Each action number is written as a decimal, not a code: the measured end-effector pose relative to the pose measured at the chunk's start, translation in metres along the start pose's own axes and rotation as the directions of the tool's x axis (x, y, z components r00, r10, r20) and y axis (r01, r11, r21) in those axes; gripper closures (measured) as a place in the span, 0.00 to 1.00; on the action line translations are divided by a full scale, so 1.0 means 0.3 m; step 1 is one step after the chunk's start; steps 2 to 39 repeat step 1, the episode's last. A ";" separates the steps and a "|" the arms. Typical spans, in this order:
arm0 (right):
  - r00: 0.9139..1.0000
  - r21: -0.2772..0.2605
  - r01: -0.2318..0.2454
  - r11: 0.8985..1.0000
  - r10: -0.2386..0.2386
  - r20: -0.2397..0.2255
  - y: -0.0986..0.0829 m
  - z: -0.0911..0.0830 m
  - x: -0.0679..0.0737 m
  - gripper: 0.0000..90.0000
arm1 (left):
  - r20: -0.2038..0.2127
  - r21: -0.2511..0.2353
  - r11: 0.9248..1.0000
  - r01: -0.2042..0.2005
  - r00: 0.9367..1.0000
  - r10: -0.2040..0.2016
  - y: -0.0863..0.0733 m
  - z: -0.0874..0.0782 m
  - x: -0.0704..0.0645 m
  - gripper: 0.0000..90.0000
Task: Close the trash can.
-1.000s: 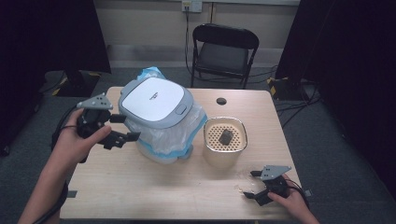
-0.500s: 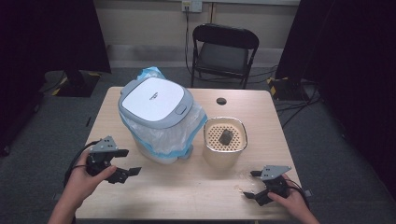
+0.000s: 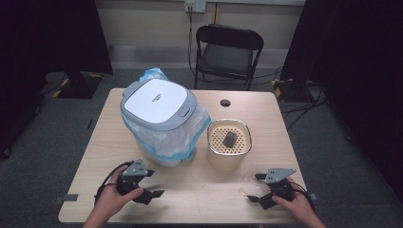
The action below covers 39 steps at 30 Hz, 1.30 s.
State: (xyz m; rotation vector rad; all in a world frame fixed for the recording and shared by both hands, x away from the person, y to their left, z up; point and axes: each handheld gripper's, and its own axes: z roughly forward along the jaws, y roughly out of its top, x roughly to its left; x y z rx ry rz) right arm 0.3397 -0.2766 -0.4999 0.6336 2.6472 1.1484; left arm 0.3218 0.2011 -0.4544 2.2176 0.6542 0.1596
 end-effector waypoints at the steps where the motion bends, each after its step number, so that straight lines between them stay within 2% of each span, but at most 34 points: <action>1: 1.000 0.002 -0.006 1.000 0.006 0.000 0.002 0.003 0.002 0.11 | 0.013 0.005 1.000 -0.011 1.000 0.011 0.004 0.021 -0.012 0.19; 39: 1.000 0.002 -0.006 1.000 0.006 0.000 0.002 0.003 0.002 0.11 | 0.013 0.005 1.000 -0.011 1.000 0.011 0.004 0.021 -0.012 0.19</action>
